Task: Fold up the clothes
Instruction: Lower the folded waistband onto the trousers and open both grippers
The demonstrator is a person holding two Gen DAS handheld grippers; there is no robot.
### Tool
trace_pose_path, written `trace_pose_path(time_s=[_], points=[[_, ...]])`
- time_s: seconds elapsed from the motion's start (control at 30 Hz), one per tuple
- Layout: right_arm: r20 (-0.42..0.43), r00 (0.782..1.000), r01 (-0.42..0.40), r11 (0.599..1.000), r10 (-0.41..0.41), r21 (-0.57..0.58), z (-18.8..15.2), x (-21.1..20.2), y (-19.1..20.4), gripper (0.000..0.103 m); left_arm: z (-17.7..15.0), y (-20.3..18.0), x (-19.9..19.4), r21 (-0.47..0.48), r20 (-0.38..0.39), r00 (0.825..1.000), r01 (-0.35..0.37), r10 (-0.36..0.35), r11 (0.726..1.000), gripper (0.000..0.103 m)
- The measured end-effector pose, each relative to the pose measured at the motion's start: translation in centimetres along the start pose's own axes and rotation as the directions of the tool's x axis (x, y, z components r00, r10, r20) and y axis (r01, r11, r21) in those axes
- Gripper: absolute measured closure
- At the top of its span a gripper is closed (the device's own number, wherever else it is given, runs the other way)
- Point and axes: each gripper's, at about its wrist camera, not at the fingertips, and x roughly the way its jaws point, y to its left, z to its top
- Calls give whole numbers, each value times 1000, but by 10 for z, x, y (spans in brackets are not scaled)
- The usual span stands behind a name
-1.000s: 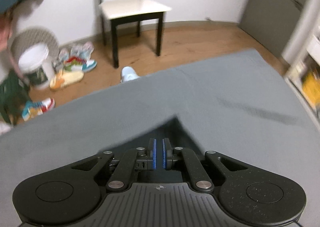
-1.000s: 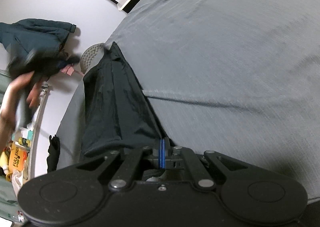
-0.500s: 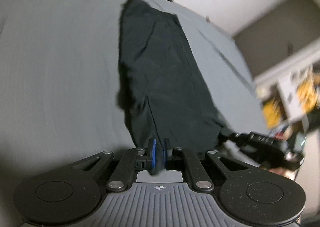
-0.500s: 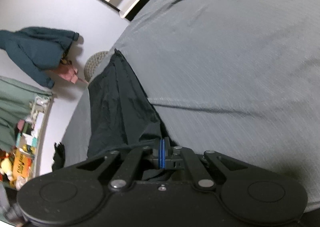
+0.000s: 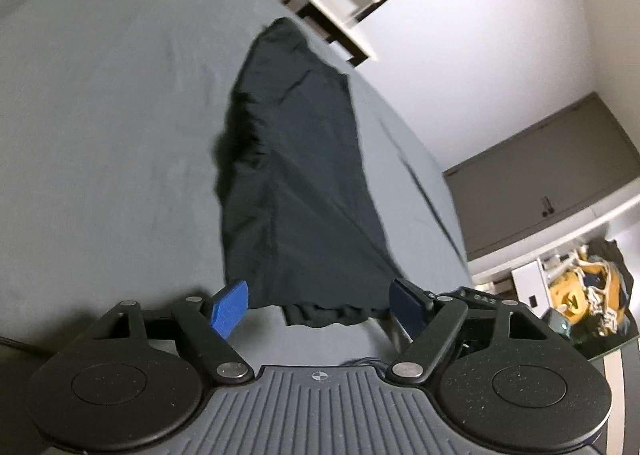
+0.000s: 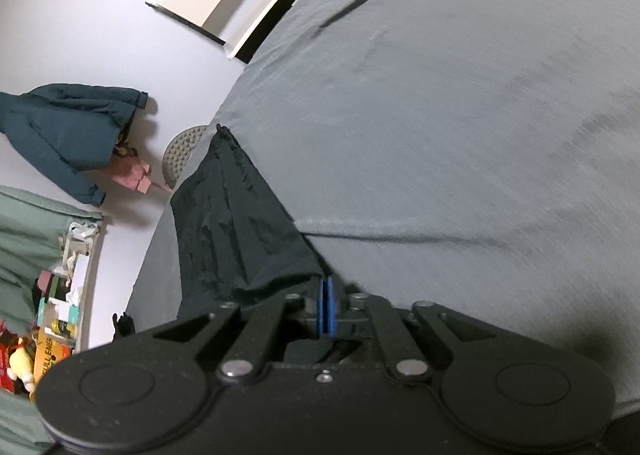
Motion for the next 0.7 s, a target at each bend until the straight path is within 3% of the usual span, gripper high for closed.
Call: trace_pose_path(time_s=[0.07, 0.17, 0.23, 0.4, 0.47, 0.57, 0.63, 0.7], points=[[23, 1000, -7, 1000, 7, 11, 1, -5, -2, 68, 4, 4, -3, -29, 47, 998, -39, 40, 999, 25], [39, 998, -47, 998, 48, -43, -2, -11, 5, 68, 16, 14, 0, -85, 67, 994, -82, 88, 993, 25], [42, 996, -77, 993, 81, -88, -4, -15, 12, 68, 21, 21, 6, -110, 47, 995, -77, 83, 991, 25], [7, 991, -132, 971, 136, -197, -10, -15, 29, 68, 20, 20, 26, -97, -6, 993, -115, 115, 989, 26], [-17, 987, -158, 969, 158, -188, -10, -13, 29, 68, 17, 22, 31, -126, -17, 993, -117, 115, 985, 49], [-71, 976, -216, 961, 206, -175, -11, -10, 31, 68, 14, 26, 39, -169, -33, 993, -119, 115, 978, 75], [-137, 962, -260, 946, 237, -194, -14, -5, 37, 68, 11, 28, 43, -198, -44, 992, -121, 115, 973, 84], [-201, 948, -293, 922, 246, -253, -21, -2, 47, 68, 10, 28, 46, -207, -39, 993, -117, 111, 971, 100]])
